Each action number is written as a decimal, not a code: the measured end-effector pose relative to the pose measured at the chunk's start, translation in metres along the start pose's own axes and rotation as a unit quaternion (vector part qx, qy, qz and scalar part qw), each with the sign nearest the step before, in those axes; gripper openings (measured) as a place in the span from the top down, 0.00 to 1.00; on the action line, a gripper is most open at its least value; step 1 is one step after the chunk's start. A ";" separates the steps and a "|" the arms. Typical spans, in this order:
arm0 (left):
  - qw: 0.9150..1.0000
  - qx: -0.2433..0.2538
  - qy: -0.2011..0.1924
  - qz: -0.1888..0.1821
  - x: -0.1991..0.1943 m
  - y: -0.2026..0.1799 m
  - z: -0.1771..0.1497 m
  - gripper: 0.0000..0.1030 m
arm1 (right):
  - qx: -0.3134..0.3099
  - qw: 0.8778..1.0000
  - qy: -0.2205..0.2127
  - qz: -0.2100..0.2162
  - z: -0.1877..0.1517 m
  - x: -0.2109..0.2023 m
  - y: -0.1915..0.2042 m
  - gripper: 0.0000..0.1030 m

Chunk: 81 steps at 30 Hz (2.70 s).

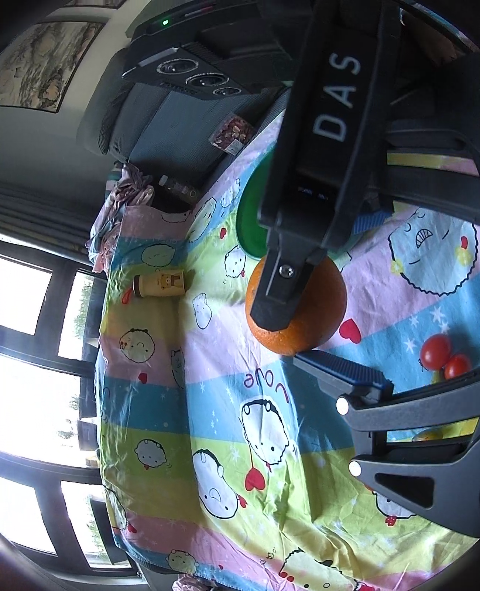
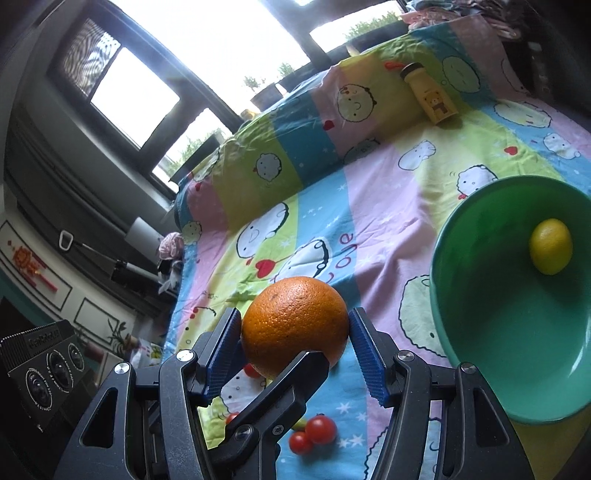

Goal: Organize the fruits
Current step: 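Carry the orange in the right tool over the green basin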

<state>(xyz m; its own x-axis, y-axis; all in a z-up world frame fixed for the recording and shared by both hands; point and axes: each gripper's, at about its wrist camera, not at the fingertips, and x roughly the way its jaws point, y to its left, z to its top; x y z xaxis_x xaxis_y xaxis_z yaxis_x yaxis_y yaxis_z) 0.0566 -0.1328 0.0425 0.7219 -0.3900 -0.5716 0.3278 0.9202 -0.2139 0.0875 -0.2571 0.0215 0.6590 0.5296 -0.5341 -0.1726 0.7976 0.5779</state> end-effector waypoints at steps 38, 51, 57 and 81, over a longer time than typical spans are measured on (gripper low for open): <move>0.994 0.076 0.011 -0.077 0.047 -0.076 0.016 0.44 | 0.095 0.991 -0.084 -0.041 0.015 -0.064 -0.071 0.38; 0.991 0.067 0.028 -0.110 0.069 -0.086 0.012 0.44 | 0.119 0.987 -0.084 -0.075 0.015 -0.068 -0.090 0.38; 0.990 0.056 0.040 -0.127 0.079 -0.088 0.010 0.44 | 0.130 0.984 -0.077 -0.095 0.015 -0.067 -0.099 0.38; 0.985 0.037 0.075 -0.148 0.100 -0.090 0.002 0.44 | 0.152 0.978 -0.053 -0.132 0.013 -0.061 -0.114 0.38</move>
<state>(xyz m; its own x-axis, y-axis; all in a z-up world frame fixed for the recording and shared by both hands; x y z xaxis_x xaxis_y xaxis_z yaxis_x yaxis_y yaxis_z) 0.1004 -0.2544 0.0060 0.4919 -0.6266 -0.6045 0.5580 0.7599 -0.3336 0.0769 -0.3840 -0.0038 0.7260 0.2718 -0.6317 0.2278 0.7717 0.5938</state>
